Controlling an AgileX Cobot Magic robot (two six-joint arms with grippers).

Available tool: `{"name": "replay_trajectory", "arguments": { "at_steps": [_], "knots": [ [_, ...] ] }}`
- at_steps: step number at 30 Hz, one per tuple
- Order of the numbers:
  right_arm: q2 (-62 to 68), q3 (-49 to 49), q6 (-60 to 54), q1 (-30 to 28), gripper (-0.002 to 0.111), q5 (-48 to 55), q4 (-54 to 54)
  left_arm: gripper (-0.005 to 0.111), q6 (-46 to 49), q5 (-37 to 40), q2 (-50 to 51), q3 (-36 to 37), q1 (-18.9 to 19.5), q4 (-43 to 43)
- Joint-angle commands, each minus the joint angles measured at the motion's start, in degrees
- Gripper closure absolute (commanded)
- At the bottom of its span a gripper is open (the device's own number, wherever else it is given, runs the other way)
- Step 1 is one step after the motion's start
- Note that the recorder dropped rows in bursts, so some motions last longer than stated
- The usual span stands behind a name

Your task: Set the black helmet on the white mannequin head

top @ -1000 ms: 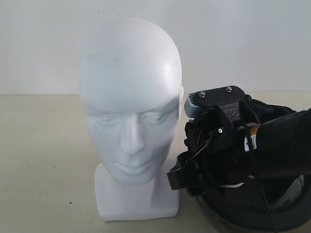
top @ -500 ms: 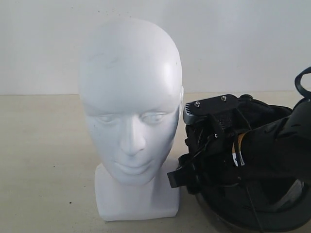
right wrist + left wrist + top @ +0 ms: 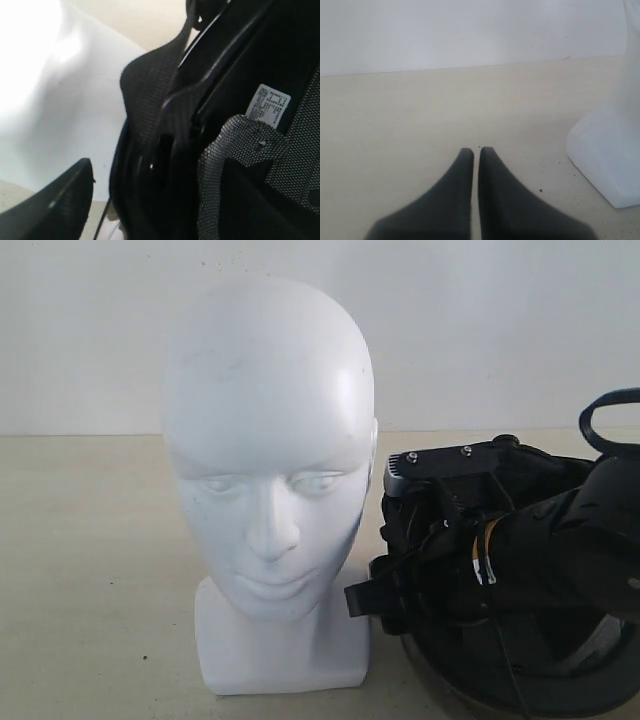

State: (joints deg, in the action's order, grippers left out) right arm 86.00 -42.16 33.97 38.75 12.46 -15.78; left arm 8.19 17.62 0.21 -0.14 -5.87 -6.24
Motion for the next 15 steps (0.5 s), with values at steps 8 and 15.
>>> {"name": "replay_trajectory", "arguments": {
  "at_steps": [8, 15],
  "knots": [
    [1.5, -0.3, 0.4, -0.5, 0.041, -0.7, -0.7, 0.102, 0.1, -0.2, -0.2, 0.1, 0.1, -0.3],
    [2.7, -0.3, 1.2, -0.5, 0.044, -1.5, -0.7, 0.102, 0.1, -0.2, -0.2, 0.1, 0.1, -0.3]
  ]
}}
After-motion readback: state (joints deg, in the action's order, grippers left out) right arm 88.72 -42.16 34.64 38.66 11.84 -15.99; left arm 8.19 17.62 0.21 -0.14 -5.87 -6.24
